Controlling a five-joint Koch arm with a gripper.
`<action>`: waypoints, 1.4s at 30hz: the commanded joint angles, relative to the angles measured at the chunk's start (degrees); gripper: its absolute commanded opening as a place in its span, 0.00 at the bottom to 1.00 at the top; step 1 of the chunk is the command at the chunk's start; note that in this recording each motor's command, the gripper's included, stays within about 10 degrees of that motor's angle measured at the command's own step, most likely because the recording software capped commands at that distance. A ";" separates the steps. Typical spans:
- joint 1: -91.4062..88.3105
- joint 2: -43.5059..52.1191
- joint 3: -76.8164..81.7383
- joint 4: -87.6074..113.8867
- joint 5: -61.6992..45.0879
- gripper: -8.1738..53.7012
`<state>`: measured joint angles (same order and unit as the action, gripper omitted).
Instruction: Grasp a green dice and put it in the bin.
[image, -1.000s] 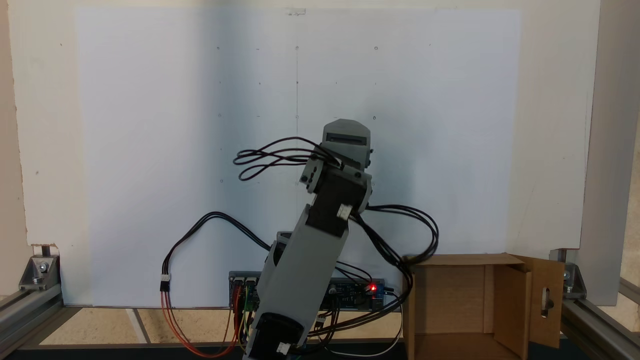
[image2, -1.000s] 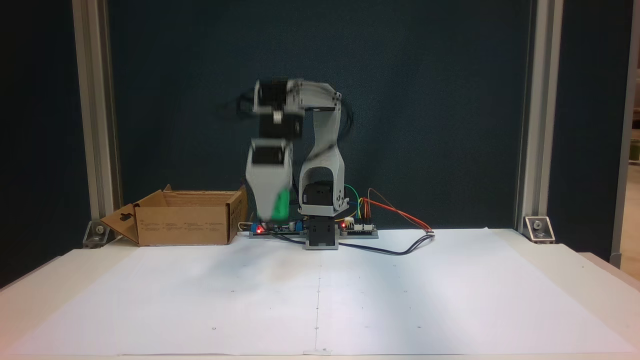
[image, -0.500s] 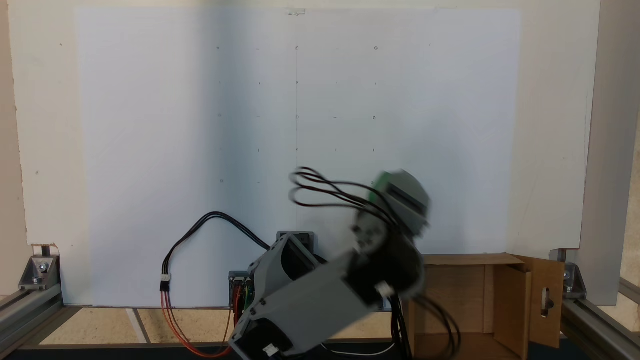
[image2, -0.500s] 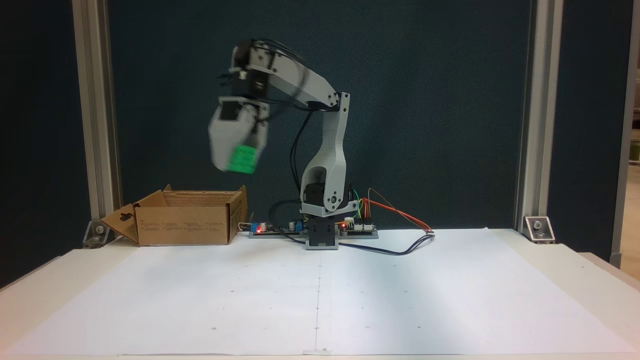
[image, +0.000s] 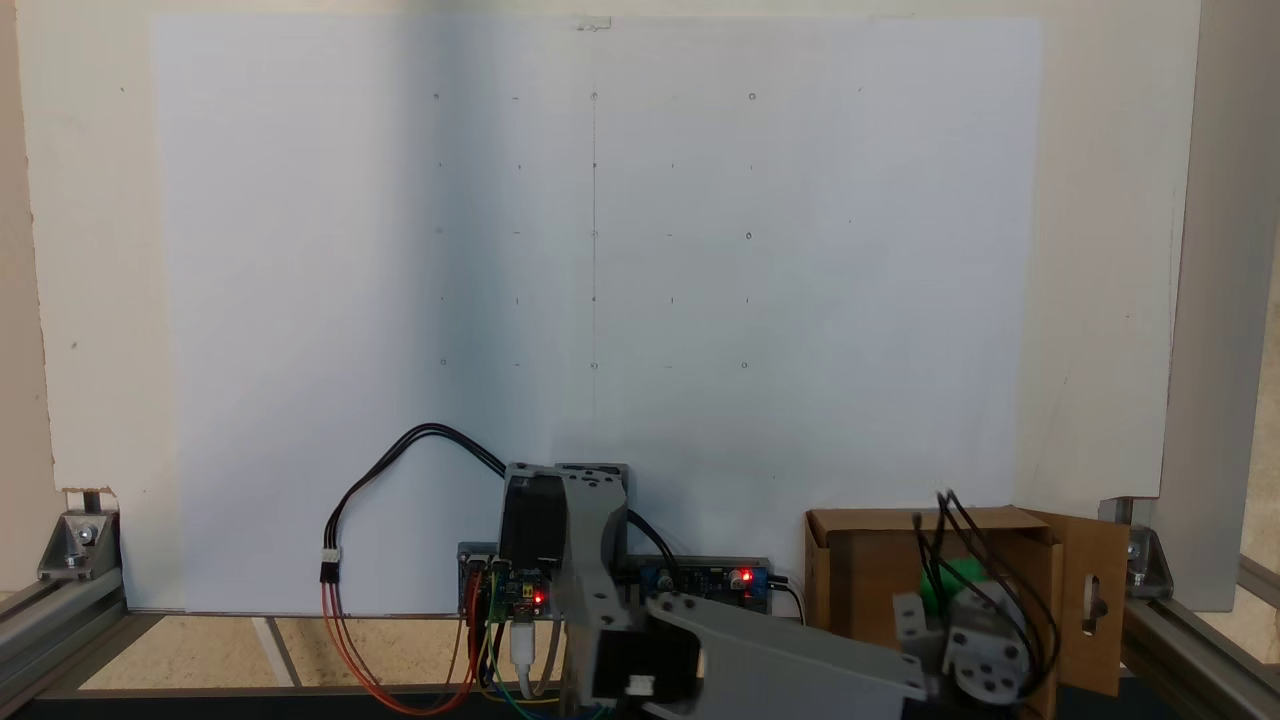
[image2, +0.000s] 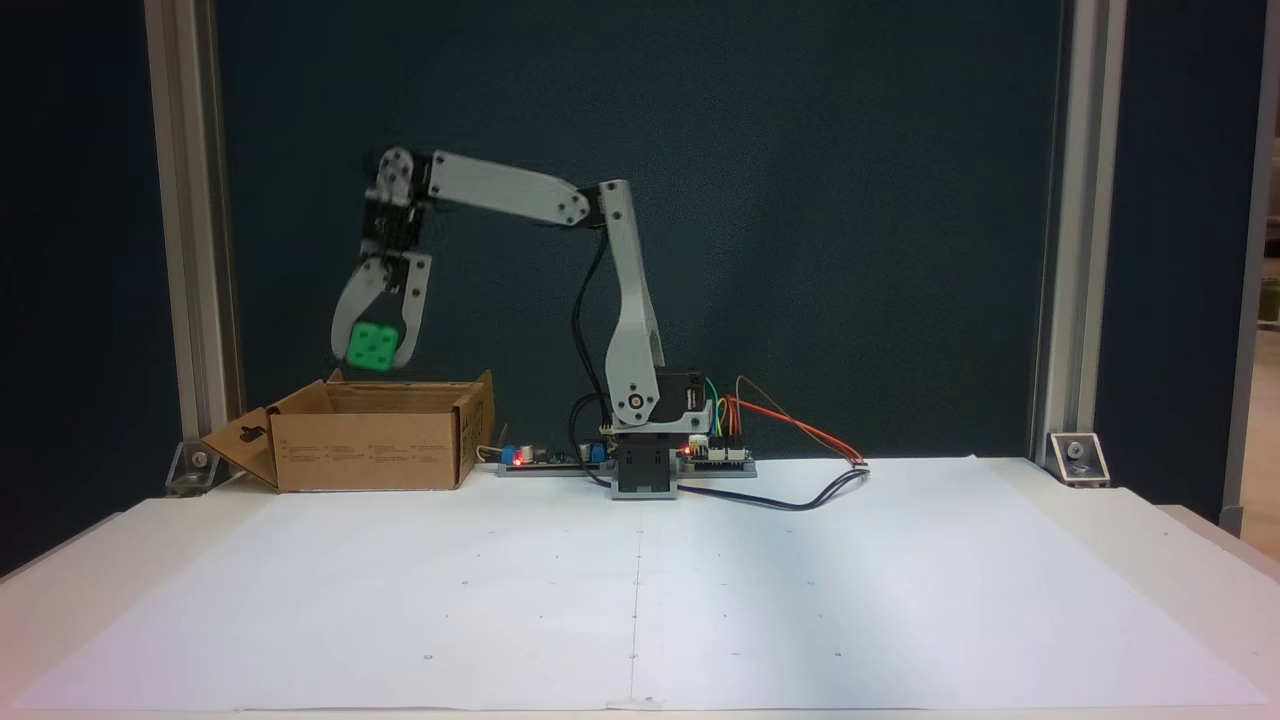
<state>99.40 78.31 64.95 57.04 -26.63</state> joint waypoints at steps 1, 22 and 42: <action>3.16 -1.05 -3.16 -1.14 -5.98 0.32; 1.93 1.05 0.35 -7.82 5.01 0.78; -80.84 35.68 31.46 -34.08 27.51 0.84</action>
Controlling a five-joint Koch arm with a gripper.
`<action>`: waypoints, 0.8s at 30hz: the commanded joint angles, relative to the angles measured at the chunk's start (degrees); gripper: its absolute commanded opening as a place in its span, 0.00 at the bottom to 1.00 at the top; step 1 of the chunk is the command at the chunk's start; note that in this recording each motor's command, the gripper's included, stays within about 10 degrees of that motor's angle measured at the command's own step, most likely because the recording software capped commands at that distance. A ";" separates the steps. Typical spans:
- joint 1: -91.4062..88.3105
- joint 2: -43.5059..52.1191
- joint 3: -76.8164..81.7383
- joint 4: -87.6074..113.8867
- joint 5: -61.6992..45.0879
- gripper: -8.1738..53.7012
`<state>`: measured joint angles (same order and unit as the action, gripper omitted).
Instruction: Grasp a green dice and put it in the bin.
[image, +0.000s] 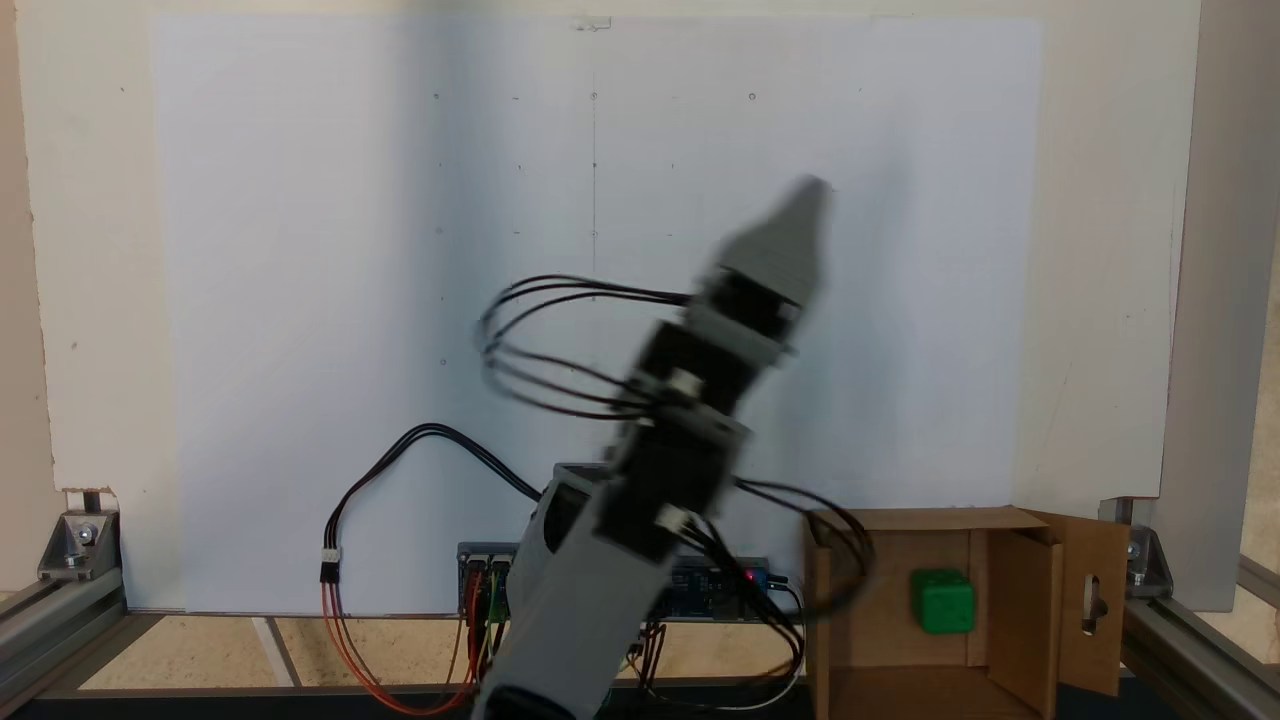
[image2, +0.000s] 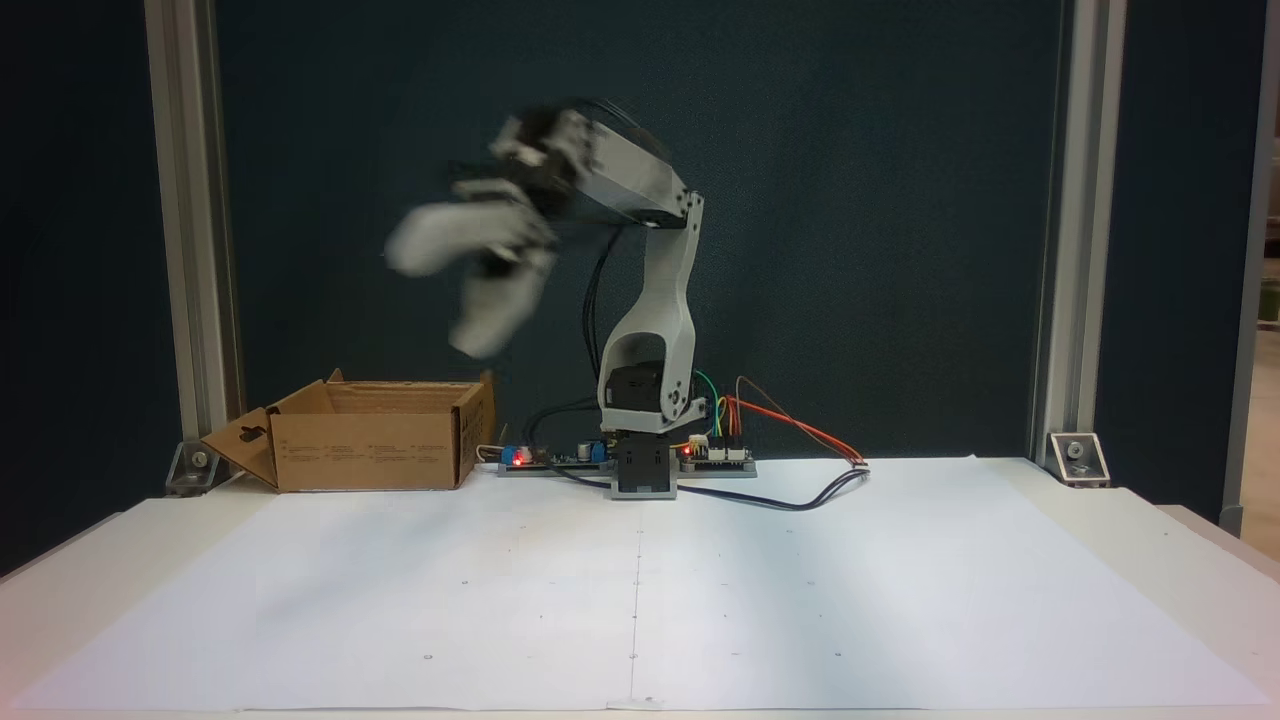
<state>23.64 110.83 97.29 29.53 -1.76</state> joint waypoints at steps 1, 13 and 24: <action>-9.12 4.66 2.02 -8.61 2.72 0.84; -27.60 24.96 29.09 -36.46 4.57 0.85; -20.21 25.22 39.81 -63.09 3.69 0.86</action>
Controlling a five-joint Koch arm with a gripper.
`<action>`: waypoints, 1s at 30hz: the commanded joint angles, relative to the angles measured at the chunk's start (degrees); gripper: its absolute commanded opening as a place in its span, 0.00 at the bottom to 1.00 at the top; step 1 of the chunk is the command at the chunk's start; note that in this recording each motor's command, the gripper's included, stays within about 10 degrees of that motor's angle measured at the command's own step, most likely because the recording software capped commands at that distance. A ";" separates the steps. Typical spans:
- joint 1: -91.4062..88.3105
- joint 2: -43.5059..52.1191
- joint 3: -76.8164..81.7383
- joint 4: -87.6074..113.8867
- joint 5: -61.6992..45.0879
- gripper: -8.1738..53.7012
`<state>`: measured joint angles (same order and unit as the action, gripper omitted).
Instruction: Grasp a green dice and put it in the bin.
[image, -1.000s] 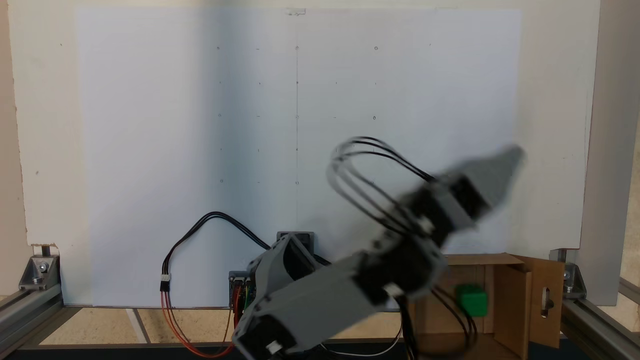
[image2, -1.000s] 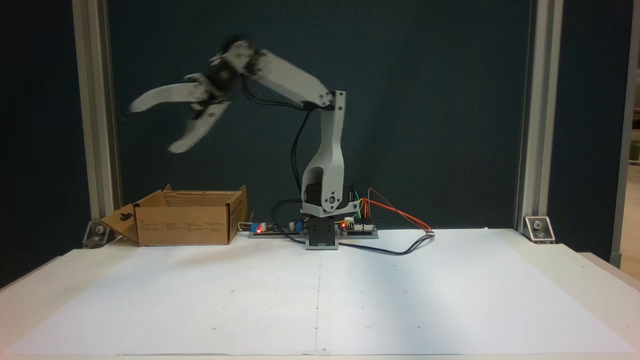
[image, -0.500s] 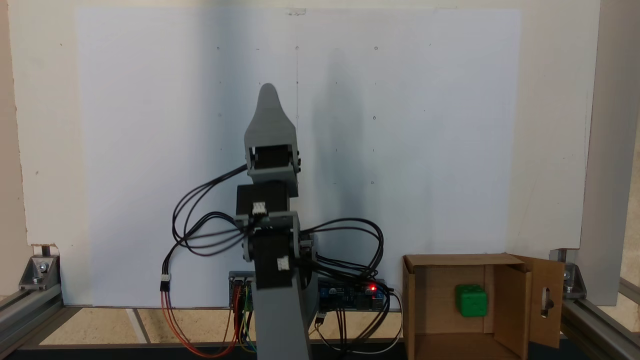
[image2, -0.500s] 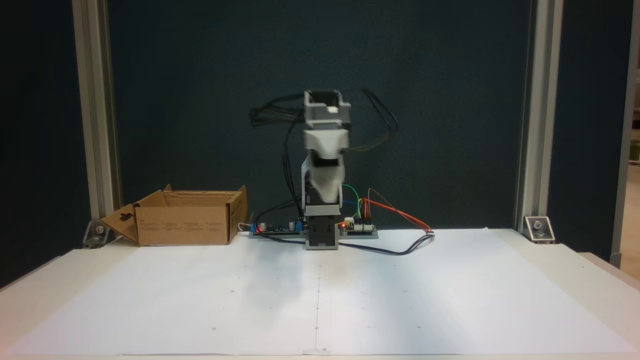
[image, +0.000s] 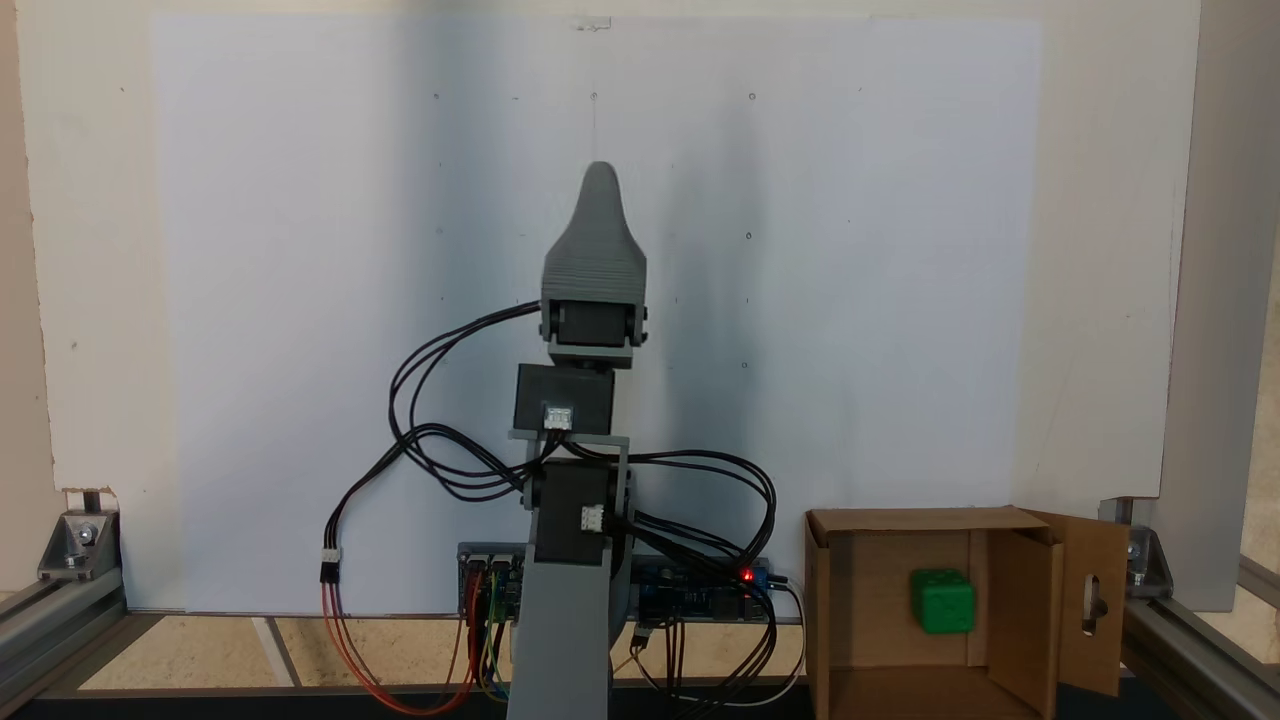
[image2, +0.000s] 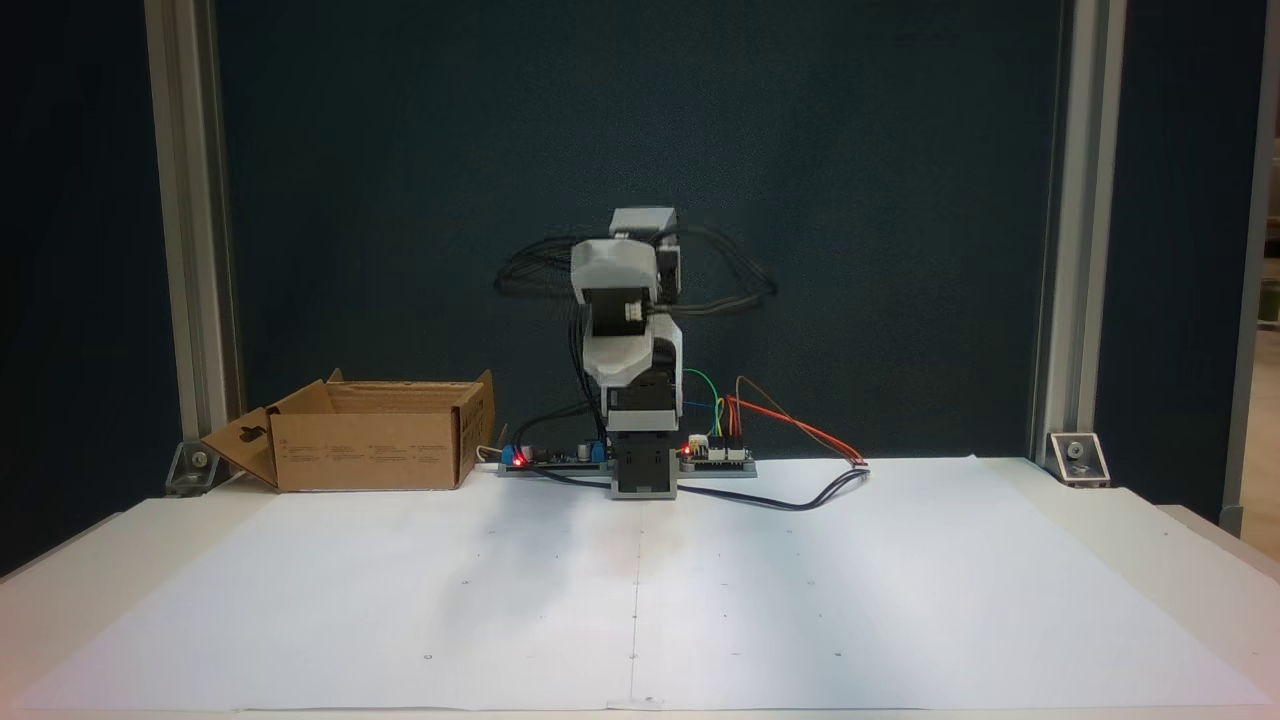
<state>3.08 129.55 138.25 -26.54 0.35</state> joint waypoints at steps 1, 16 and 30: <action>0.26 6.50 0.44 -9.47 1.49 0.86; 0.26 6.50 25.93 -44.19 1.41 0.85; 4.66 6.24 40.87 -66.97 1.05 0.85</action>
